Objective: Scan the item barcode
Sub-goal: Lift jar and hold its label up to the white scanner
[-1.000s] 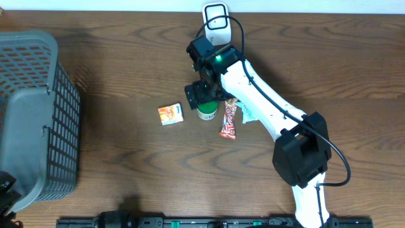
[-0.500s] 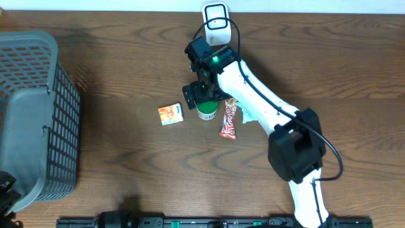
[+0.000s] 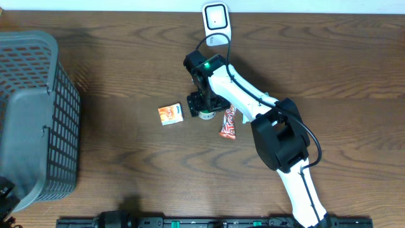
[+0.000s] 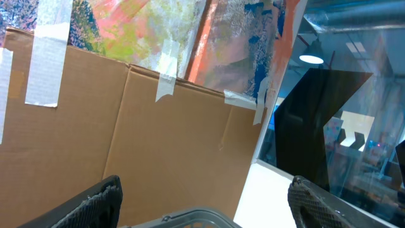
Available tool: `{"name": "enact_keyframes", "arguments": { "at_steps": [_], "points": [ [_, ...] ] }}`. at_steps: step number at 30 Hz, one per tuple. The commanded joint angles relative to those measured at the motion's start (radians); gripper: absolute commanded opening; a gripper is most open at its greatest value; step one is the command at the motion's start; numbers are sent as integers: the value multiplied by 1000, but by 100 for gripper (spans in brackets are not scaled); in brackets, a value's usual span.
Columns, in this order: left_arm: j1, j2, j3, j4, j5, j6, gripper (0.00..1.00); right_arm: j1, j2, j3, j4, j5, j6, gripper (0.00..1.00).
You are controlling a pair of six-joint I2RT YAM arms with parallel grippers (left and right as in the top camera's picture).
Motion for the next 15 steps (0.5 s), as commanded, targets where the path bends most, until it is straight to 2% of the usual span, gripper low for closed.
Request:
{"name": "enact_keyframes", "arguments": {
  "at_steps": [1, 4, 9, 15],
  "points": [
    [5, -10, 2, 3, 3, -9, 84, -6, 32, -12, -2, -12, 49, 68],
    [5, -17, 2, 5, 9, -9, 84, -13, 27, -3, -28, -41, 61, 62],
    [5, -77, 2, -5, 77, -14, 84, -34, 25, 84, -165, -93, 60, 61],
    [5, -138, 2, -23, 77, -16, 84, -84, 25, 263, -392, -220, 3, 61]
  ]
}}
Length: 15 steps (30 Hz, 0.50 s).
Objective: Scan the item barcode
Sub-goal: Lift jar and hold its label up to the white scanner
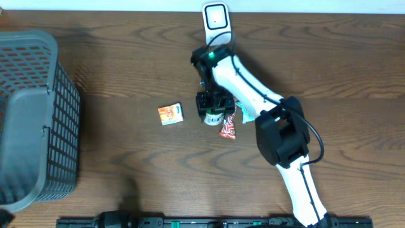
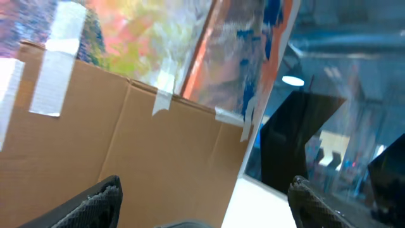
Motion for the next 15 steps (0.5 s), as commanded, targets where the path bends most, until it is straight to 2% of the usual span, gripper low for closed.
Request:
{"name": "enact_keyframes", "arguments": {
  "at_steps": [1, 5, 8, 15],
  "points": [
    [5, -34, 2, -8, 22, -13, 84, -51, -7, 150, -115, -146, -49, 61],
    [5, -37, 1, -27, 22, -109, 84, -93, -7, 215, -231, -323, -136, 60],
    [5, -37, 0, -47, 27, -206, 84, -120, -7, 216, -245, -410, -179, 60],
    [5, -48, 0, -77, 131, -207, 84, -163, -7, 216, -245, -460, -175, 63]
  ]
}}
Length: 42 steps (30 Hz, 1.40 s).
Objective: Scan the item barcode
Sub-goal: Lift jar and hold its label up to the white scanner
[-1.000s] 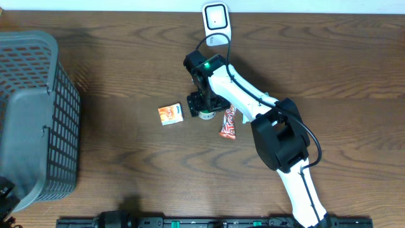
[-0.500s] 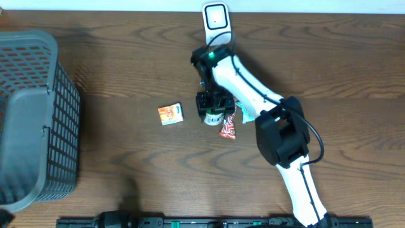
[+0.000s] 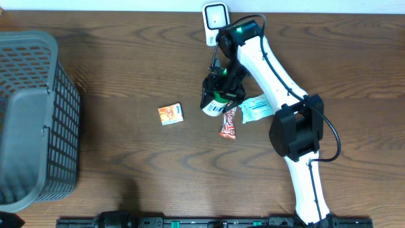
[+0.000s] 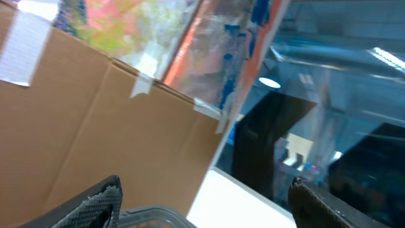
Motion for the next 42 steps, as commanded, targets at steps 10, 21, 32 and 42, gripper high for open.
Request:
{"name": "enact_keyframes", "arguments": {
  "at_steps": [10, 21, 32, 42],
  "points": [
    [68, -220, -105, 1, 199, -32, 84, -14, -8, 18, -3, -77, -53, 64],
    [69, -217, -118, 21, 218, -34, 84, -12, -8, 17, -3, -77, -49, 64],
    [69, -217, -118, 2, 218, -34, 84, -20, -8, 17, -1, -64, -130, 61],
    [69, -217, -119, 1, 218, -34, 84, -61, -8, 144, 98, 158, -166, 58]
  ]
}}
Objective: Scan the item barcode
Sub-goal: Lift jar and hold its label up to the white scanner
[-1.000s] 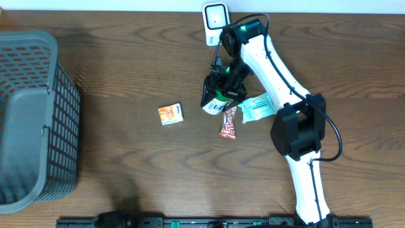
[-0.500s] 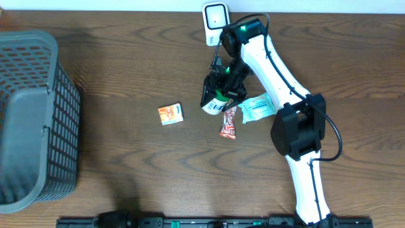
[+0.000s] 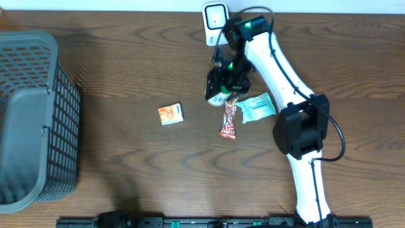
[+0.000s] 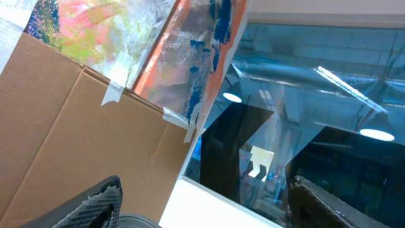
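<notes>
My right gripper (image 3: 224, 81) is shut on a small white and green can (image 3: 215, 96) and holds it above the table, a little in front of the white barcode scanner (image 3: 215, 17) at the back edge. The can points down and to the left from the jaws. No barcode can be made out on it. The left wrist view faces a cardboard wall and dark glass; my left gripper (image 4: 205, 193) is open there, its dark fingers (image 4: 101, 202) wide apart with nothing between them. My left arm is out of the overhead view.
On the wooden table lie a small orange box (image 3: 171, 114), a red candy bar (image 3: 228, 123) and a teal packet (image 3: 255, 106) just below the held can. A grey plastic basket (image 3: 63, 95) stands at the left edge.
My right gripper with the can has moved a little up and to the right, closer to the scanner. The left wrist view has swung toward the dark glass.
My right gripper was down on the can between the orange box and the candy bar. It still stood there shortly after. Then the can was off the table and nearer the back edge, the teal packet uncovered. Now it hangs just before the scanner.
</notes>
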Available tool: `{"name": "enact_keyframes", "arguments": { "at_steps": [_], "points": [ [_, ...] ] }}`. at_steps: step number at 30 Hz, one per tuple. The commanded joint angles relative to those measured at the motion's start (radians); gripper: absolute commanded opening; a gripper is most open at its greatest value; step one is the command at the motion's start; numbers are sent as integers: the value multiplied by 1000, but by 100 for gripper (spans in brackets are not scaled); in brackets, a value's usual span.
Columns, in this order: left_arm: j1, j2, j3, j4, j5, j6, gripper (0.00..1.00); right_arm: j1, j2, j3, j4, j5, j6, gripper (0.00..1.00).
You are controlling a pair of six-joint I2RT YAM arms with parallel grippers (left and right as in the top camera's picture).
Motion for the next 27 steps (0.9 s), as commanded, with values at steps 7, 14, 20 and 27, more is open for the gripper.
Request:
{"name": "enact_keyframes", "arguments": {
  "at_steps": [7, 14, 20, 27],
  "points": [
    [3, -2, 3, -42, 20, -5, 84, -6, -8, 274, 191, 404, -36, 45],
    [3, -2, 3, -223, 20, -5, 84, 24, -4, 247, 484, 719, -36, 45],
    [3, -2, 3, -530, 20, -5, 84, 23, -2, 147, 782, 741, -44, 45],
    [3, -2, 3, -1081, 16, -3, 84, 21, 0, -87, 1260, 802, -82, 45]
  ]
}}
